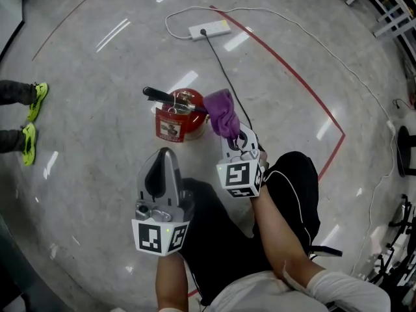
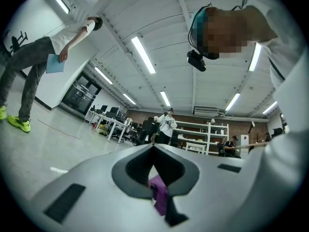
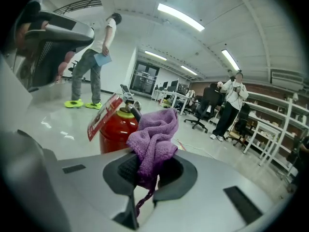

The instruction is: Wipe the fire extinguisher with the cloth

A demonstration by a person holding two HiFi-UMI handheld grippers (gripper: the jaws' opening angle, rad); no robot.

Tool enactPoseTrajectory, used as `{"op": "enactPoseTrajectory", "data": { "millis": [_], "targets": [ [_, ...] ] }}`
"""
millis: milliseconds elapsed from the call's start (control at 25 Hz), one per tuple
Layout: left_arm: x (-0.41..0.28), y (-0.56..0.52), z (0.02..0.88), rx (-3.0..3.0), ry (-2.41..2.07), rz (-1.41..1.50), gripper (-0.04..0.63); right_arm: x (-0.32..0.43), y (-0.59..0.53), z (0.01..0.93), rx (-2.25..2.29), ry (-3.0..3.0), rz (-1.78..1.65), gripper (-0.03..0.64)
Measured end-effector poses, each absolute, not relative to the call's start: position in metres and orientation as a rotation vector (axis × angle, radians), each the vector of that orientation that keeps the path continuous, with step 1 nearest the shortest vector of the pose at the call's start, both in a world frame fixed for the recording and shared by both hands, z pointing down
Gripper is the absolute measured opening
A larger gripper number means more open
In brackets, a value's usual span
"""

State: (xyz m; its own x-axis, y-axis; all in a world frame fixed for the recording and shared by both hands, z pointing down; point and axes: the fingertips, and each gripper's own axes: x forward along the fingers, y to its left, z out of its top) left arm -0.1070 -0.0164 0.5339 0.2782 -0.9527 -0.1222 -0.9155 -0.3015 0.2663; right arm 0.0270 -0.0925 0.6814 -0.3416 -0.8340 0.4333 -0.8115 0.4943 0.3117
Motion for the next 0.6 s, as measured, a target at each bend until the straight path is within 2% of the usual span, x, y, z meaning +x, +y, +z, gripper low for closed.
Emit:
{"op": "enactPoseTrajectory", "data": {
  "millis": [600],
  "targets": [
    [-0.123,-0.018,0.544,2.446,-1.739,-0.362,0.005,0.049,-0.107,0.79,1.361,-2.08,0.044,0.049]
  ]
}}
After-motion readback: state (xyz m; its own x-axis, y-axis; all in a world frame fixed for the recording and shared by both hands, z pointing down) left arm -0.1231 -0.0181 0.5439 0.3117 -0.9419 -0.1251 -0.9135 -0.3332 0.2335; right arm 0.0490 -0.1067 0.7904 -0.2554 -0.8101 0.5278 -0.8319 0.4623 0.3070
